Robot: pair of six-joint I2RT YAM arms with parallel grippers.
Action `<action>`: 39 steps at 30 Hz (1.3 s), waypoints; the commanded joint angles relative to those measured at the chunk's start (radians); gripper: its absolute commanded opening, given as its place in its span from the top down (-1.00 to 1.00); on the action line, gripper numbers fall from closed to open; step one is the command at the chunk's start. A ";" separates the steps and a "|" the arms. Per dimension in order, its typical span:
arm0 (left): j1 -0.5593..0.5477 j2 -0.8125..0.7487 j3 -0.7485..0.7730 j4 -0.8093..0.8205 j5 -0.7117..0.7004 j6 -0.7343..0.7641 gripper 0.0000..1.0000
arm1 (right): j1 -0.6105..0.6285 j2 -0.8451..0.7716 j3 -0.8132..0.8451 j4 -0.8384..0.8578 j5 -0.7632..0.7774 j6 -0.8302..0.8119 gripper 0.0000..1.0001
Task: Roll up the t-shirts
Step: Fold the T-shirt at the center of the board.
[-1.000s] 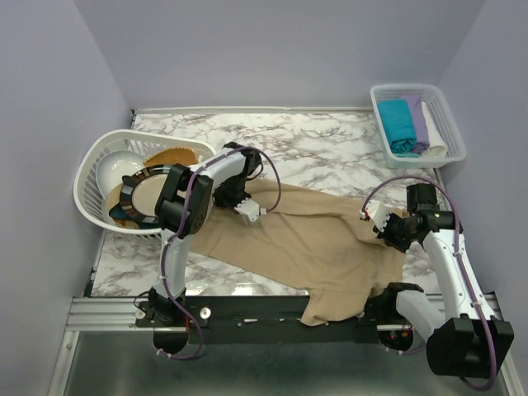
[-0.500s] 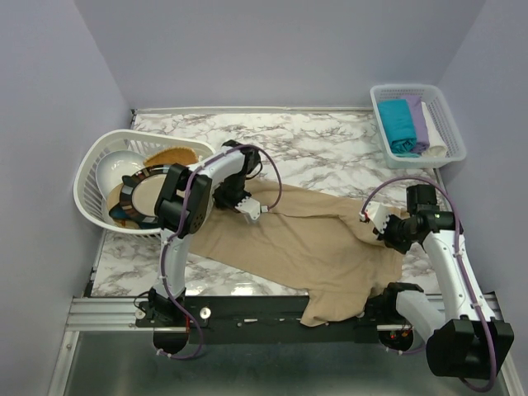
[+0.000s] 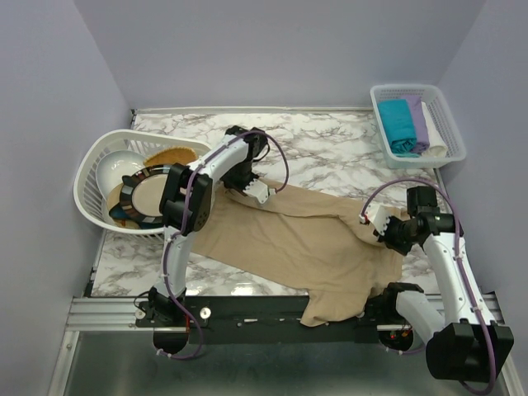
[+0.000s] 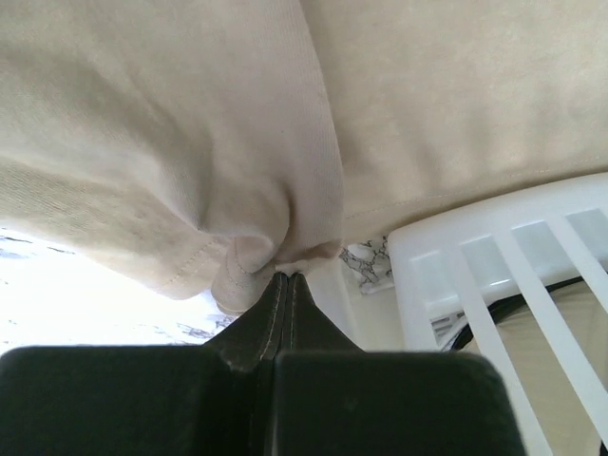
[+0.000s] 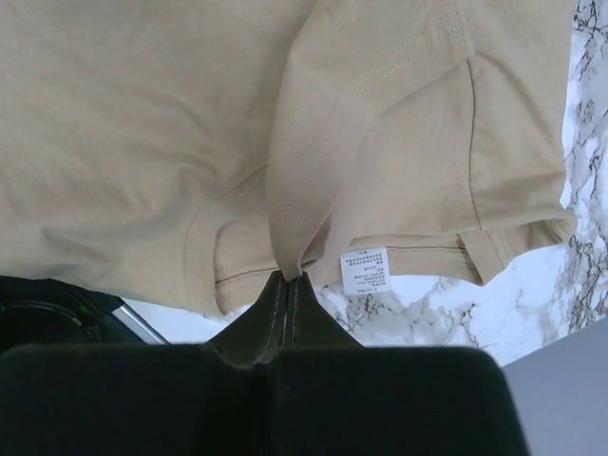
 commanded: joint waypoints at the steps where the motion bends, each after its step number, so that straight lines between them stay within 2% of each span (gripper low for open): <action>1: -0.006 0.045 0.039 -0.186 -0.035 -0.033 1.00 | -0.004 -0.003 -0.018 0.049 0.038 -0.005 0.99; 5: -0.006 0.078 0.087 -0.183 -0.023 -0.065 1.00 | -0.078 0.044 -0.001 0.061 0.040 -0.044 0.99; 9: -0.006 0.118 0.174 -0.185 0.013 -0.094 1.00 | -0.244 0.142 0.022 0.100 0.052 -0.175 0.99; 15: -0.005 0.158 0.271 -0.170 0.051 -0.140 1.00 | -0.384 0.273 0.129 0.134 0.060 -0.258 0.99; 21: -0.002 0.187 0.350 -0.128 0.063 -0.174 1.00 | -0.437 0.354 0.189 0.189 0.075 -0.278 0.99; 30: 0.015 0.215 0.416 0.030 0.049 -0.160 1.00 | -0.452 0.428 0.309 0.238 0.047 -0.218 0.99; 39: 0.028 0.249 0.464 0.224 0.046 -0.133 1.00 | -0.452 0.503 0.351 0.405 0.109 -0.134 0.99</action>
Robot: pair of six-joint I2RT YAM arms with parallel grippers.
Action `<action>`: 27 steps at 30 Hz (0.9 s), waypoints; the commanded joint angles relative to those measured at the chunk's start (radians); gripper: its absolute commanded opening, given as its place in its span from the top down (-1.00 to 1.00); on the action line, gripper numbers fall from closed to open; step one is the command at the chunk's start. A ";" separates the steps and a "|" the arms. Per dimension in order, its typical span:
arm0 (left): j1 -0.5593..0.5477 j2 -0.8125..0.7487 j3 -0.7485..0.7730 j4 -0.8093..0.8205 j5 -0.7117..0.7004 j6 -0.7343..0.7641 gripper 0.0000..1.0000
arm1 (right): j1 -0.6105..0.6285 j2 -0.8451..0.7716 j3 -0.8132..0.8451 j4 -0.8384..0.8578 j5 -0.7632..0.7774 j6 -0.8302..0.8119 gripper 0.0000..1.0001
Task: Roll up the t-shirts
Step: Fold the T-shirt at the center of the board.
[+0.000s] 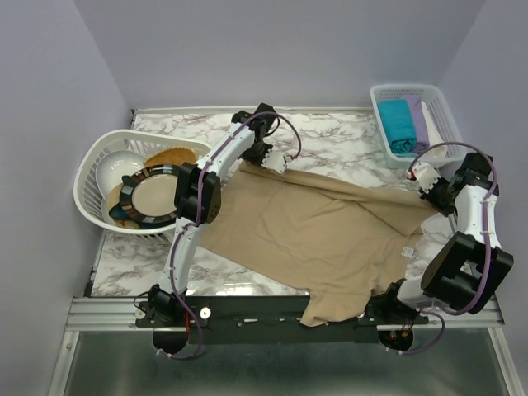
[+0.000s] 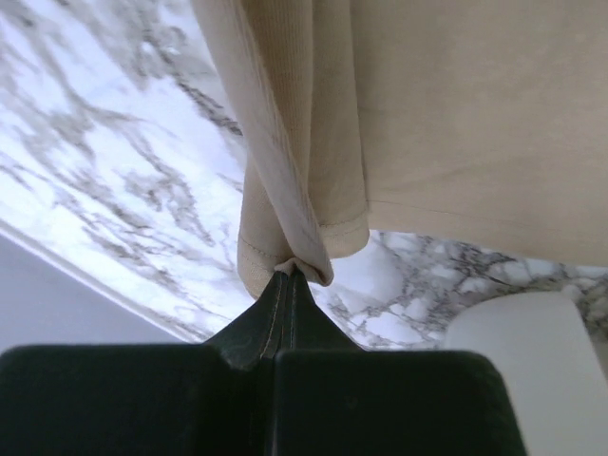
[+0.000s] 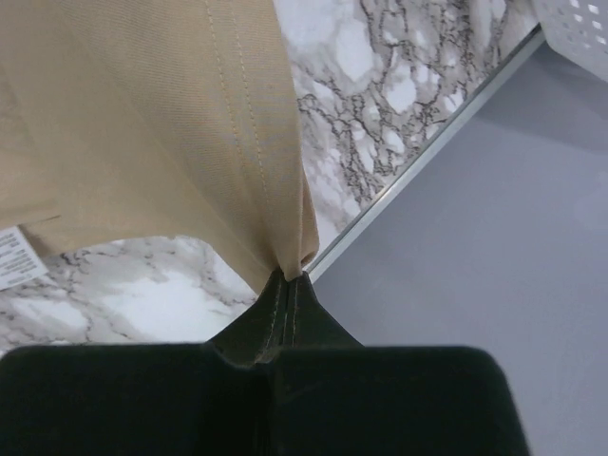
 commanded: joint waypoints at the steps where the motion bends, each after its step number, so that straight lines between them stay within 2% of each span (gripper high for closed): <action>1: 0.014 0.029 0.023 0.204 0.004 0.010 1.00 | -0.011 0.064 0.059 0.149 0.069 0.078 0.99; 3: 0.017 0.037 0.009 0.297 -0.015 -0.016 1.00 | -0.011 0.109 0.080 0.179 0.084 0.122 0.99; 4: 0.018 0.040 0.004 0.405 -0.025 -0.036 1.00 | -0.011 0.122 0.110 0.193 0.094 0.139 0.99; 10: 0.021 0.083 0.024 0.678 -0.049 -0.114 1.00 | -0.009 0.224 0.227 0.180 0.092 0.228 0.99; 12: 0.021 0.093 0.023 0.729 -0.051 -0.133 1.00 | -0.009 0.237 0.250 0.181 0.095 0.231 0.99; 16: 0.021 0.104 0.003 0.930 -0.065 -0.194 1.00 | 0.000 0.273 0.269 0.184 0.114 0.227 0.99; 22: 0.023 0.101 -0.026 1.082 -0.062 -0.254 1.00 | 0.021 0.279 0.264 0.175 0.120 0.237 0.99; 27: 0.032 0.063 -0.063 1.017 0.007 -0.227 1.00 | 0.065 0.200 0.234 0.103 0.094 0.251 0.99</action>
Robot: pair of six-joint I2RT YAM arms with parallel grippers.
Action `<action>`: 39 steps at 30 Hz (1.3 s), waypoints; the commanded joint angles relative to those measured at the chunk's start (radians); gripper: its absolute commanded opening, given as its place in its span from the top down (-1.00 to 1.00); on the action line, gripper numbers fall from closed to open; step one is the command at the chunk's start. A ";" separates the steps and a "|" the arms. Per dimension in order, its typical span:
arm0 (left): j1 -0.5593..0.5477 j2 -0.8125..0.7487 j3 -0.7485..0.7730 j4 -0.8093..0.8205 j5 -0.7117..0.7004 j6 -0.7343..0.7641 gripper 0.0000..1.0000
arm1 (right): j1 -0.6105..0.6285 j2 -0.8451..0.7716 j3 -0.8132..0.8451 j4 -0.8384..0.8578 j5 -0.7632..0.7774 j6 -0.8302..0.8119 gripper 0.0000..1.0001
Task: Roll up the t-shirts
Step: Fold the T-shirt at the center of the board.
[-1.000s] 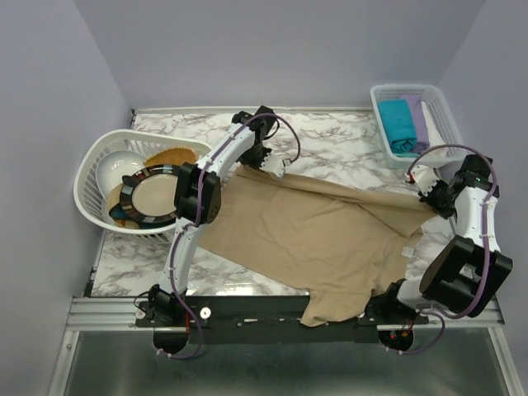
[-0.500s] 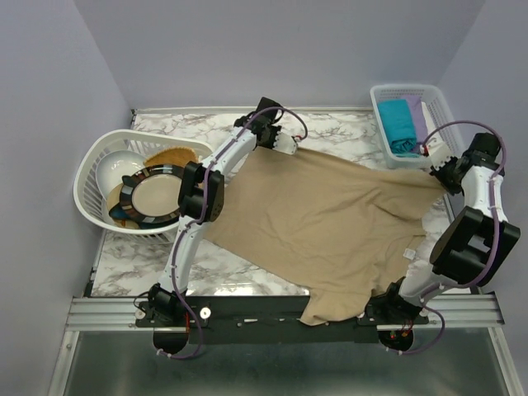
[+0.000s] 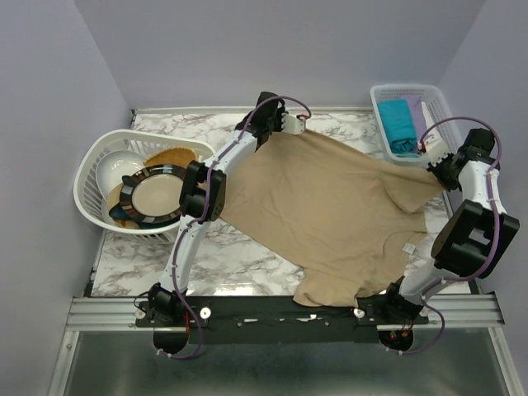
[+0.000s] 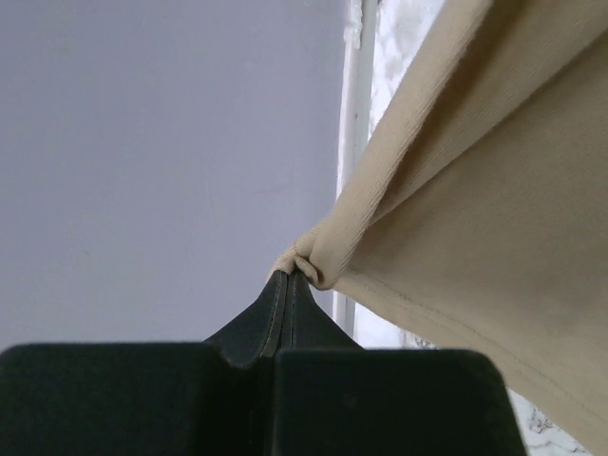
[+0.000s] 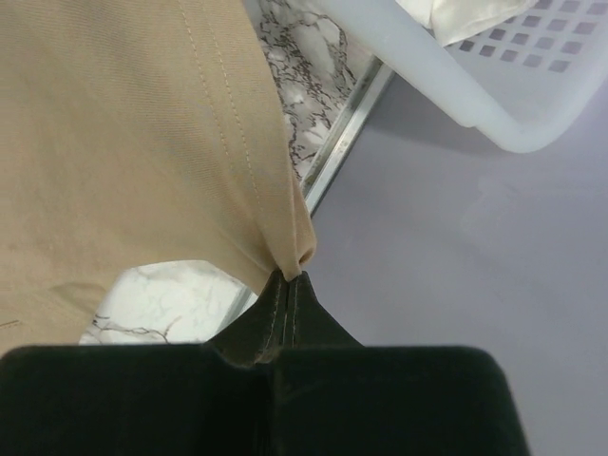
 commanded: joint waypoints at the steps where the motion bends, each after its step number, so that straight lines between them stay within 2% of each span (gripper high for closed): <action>1: 0.031 -0.039 -0.049 -0.021 0.044 -0.005 1.00 | 0.049 -0.094 -0.028 -0.084 -0.004 0.029 0.99; 7: 0.072 -0.107 -0.100 -0.162 0.161 0.051 1.00 | 0.172 -0.294 -0.209 -0.161 -0.044 0.072 0.99; 13: 0.120 -0.118 -0.005 -0.385 0.308 0.152 1.00 | 0.258 -0.396 -0.323 -0.227 -0.079 0.150 0.99; 17: 0.140 -0.141 -0.003 -0.495 0.401 0.251 1.00 | 0.282 -0.439 -0.374 -0.241 -0.095 0.178 0.99; 21: 0.130 -0.139 -0.051 -0.469 0.374 0.291 1.00 | 0.285 -0.439 -0.411 -0.206 -0.070 0.192 0.99; 27: 0.107 -0.095 0.021 -0.446 0.359 0.258 1.00 | 0.284 -0.453 -0.378 -0.226 -0.055 0.164 0.99; 32: 0.075 -0.075 0.000 -0.349 0.334 0.255 1.00 | 0.235 -0.462 -0.371 -0.161 0.007 0.146 0.99; 39: 0.045 0.028 0.101 -0.279 0.287 0.151 1.00 | 0.176 -0.335 -0.190 -0.155 0.025 0.232 0.99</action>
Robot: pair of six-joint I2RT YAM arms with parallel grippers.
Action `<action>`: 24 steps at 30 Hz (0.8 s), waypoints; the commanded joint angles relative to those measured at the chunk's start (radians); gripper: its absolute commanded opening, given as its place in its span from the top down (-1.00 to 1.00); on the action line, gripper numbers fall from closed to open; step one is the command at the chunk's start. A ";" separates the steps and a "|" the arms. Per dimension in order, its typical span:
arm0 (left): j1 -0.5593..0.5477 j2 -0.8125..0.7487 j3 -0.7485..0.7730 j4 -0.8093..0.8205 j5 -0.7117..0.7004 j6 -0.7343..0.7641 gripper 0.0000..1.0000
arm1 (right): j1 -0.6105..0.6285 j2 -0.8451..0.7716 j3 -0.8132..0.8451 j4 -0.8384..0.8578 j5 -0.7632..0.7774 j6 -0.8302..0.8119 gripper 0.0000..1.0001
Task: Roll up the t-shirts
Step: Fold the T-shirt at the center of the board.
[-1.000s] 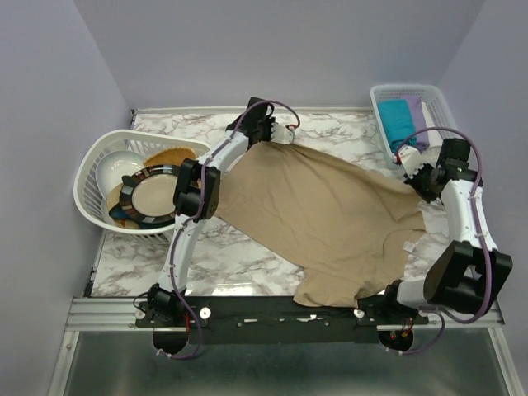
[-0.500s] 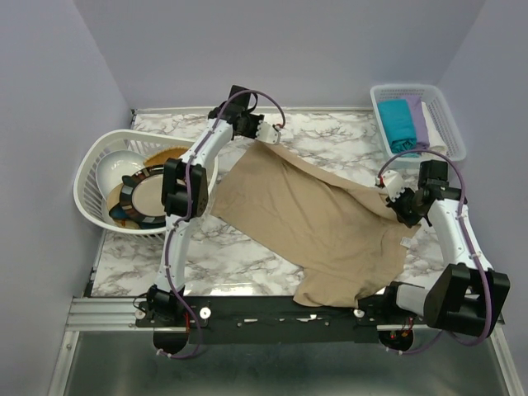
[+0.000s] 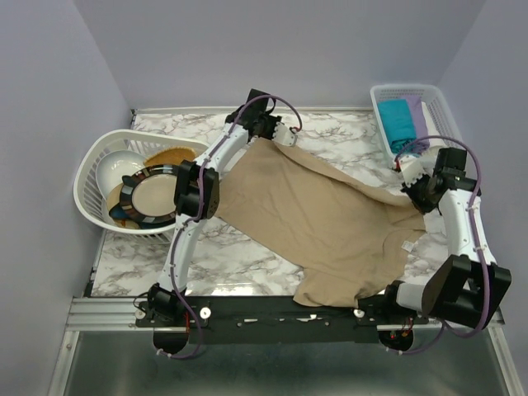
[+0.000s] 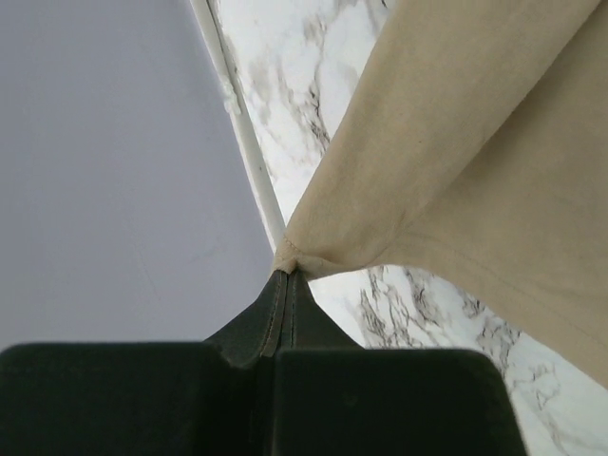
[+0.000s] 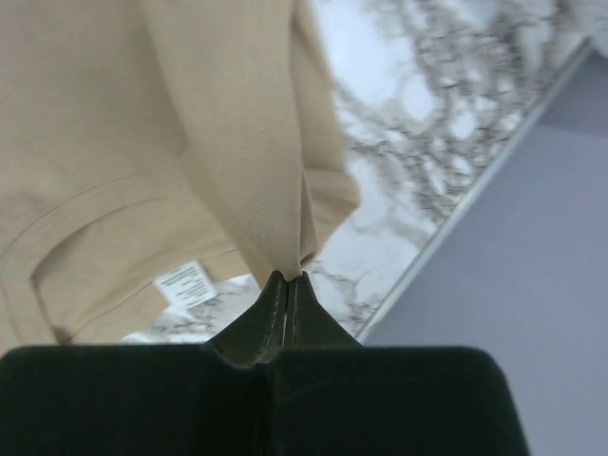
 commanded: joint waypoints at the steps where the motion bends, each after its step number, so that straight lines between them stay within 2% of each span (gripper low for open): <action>1: -0.015 0.071 0.060 0.106 -0.040 -0.115 1.00 | -0.029 0.067 0.133 0.040 0.039 0.076 0.99; 7: -0.002 0.088 0.100 0.107 -0.032 -0.213 1.00 | -0.031 0.104 0.196 0.028 0.044 0.076 0.99; 12: 0.021 0.022 0.042 0.095 -0.017 -0.253 1.00 | -0.031 0.079 0.170 0.000 0.030 0.050 0.99; 24: 0.061 -0.082 -0.021 -0.154 0.040 -0.232 1.00 | -0.029 -0.092 0.007 -0.117 -0.083 -0.022 0.99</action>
